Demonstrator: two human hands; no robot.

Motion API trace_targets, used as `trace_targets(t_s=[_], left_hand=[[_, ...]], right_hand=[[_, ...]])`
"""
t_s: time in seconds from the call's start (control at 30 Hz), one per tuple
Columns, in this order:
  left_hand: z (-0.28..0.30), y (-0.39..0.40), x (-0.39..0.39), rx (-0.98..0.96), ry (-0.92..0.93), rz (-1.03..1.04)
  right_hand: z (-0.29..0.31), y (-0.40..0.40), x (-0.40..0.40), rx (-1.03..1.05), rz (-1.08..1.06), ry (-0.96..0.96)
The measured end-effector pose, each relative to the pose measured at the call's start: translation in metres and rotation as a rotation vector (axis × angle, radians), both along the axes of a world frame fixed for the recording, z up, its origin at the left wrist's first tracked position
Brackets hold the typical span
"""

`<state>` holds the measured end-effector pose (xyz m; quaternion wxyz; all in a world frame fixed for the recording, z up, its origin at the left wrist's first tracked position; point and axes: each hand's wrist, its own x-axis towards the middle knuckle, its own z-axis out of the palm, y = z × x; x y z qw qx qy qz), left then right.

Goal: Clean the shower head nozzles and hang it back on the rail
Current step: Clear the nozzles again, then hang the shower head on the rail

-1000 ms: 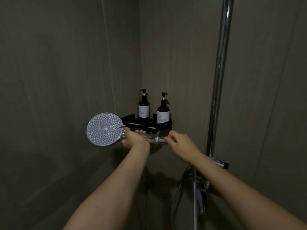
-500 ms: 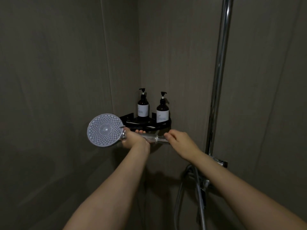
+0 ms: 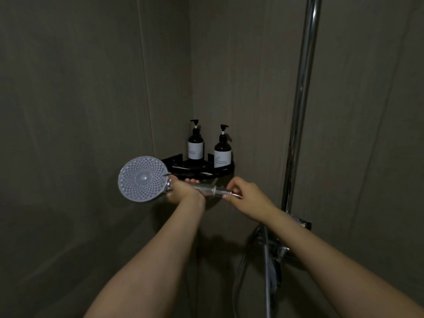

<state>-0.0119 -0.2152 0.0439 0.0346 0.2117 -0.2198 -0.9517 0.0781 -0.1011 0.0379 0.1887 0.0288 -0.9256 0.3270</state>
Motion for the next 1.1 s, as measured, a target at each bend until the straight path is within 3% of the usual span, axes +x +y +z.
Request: trace_targets(t_s=[1.1], left_hand=[[0.0007,0.0008,-0.0028,-0.029,-0.008,0.009]], right_hand=[[-0.0068,-0.0009,-0.0054,-0.004,-0.046,-0.021]])
